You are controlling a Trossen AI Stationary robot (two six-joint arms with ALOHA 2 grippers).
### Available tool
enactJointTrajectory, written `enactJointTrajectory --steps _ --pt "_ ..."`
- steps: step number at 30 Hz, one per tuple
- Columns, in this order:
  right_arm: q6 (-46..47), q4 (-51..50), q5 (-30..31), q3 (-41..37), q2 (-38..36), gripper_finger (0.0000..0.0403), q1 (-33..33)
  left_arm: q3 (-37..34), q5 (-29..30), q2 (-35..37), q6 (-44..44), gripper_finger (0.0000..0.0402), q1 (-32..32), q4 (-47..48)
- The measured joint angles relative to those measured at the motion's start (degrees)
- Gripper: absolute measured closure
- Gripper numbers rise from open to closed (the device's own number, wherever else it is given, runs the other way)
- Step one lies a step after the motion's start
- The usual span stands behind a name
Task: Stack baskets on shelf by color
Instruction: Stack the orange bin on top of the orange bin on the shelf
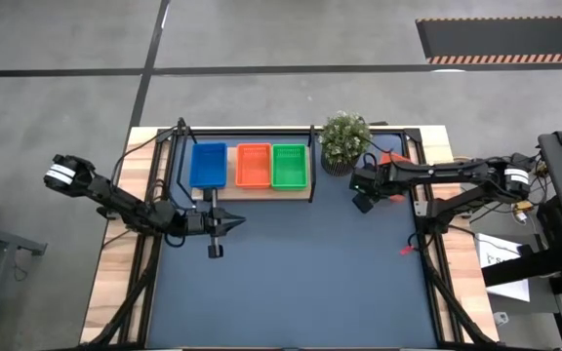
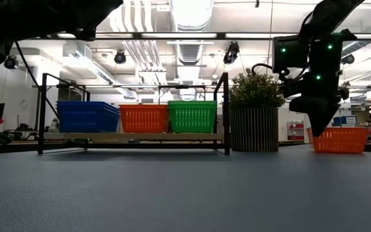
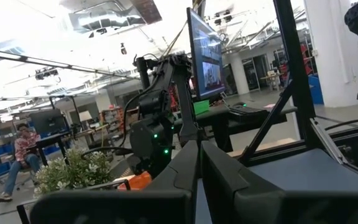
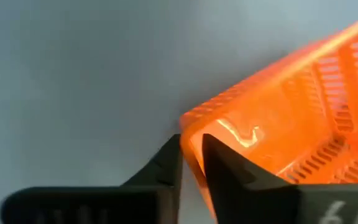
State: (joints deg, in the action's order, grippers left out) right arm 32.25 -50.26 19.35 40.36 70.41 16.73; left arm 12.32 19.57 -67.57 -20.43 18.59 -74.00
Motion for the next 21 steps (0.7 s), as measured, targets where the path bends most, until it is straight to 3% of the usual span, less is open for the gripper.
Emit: enactJointTrajectory --steps 2,8,15,21 --pt "-0.2 -0.2 -0.1 0.0 -0.6 0.0382 -1.1 0.0 0.0 0.0 0.0 0.0398 0.0 0.0" --pt "8.8 -2.2 -6.7 0.6 -4.0 0.0392 -11.1 -0.1 0.0 0.0 0.2 0.0398 0.0 0.0" --pt "20.8 -4.5 -12.3 6.0 -5.1 0.0394 -30.7 0.6 0.0 1.1 -2.3 0.0398 0.0 -1.2" --pt "20.6 0.3 -13.5 15.8 -1.8 0.0394 -46.9 0.6 0.3 5.3 -7.6 0.0398 0.0 -1.0"
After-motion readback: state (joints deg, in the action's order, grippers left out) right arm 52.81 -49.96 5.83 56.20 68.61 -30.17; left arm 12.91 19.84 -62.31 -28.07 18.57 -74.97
